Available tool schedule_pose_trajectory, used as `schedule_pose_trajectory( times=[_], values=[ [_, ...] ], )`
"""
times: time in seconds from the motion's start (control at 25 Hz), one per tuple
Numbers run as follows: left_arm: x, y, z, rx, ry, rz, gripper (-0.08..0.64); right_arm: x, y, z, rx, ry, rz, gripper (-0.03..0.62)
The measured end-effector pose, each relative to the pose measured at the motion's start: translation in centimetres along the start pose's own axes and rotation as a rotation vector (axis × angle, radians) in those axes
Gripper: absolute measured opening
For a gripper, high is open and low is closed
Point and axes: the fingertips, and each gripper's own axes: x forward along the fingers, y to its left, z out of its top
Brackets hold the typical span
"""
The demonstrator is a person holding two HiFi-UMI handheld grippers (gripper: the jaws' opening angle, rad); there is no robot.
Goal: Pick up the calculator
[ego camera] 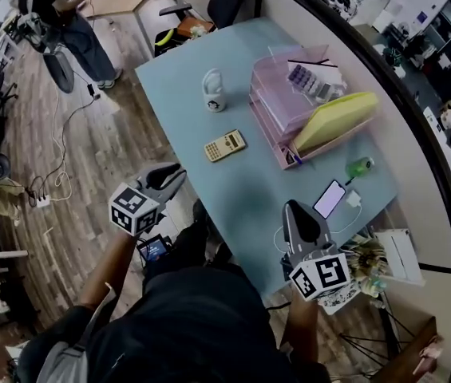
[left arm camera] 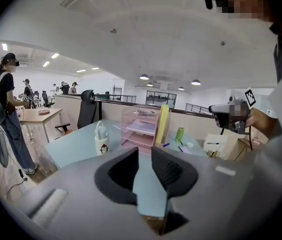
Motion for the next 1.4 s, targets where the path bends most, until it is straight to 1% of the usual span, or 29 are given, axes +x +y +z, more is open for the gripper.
schedule_pose_trajectory(
  times=[0.28,0.48,0.6,0.64,0.72,0.88,1.28,1.4],
  values=[
    [6.8,2.1,-2.2,-0.001,0.07,-0.068,0.138,0.1,-2.3,-2.5,0.06,0.04,-0.102,0.006],
    [11.3,3.4,-3.6,0.011,0.111,-0.101,0.138,0.7,-3.5,-3.6,0.076,0.081,-0.158,0.006],
    [13.9,4.2,-4.9,0.019,0.151,-0.121,0.14,1.0,-4.1,-4.1,0.09,0.093,-0.194,0.006],
    [14.7,4.6,-5.5,0.023,0.168,-0.124,0.152,1.0,-4.2,-4.3,0.097,0.096,-0.207,0.006],
    [16.2,5.3,-6.6,0.031,0.203,-0.124,0.202,1.2,-4.4,-4.7,0.111,0.105,-0.229,0.006],
    [19.0,6.2,-8.6,0.05,0.263,-0.135,0.245,1.3,-5.0,-5.6,0.135,0.126,-0.265,0.006],
    [24.9,6.6,-13.3,0.164,0.434,-0.149,0.362,2.0,-7.1,-6.6,0.176,0.146,-0.331,0.006],
    [26.0,6.5,-14.8,0.183,0.486,-0.162,0.387,2.1,-7.6,-6.9,0.188,0.148,-0.346,0.006]
  ],
)
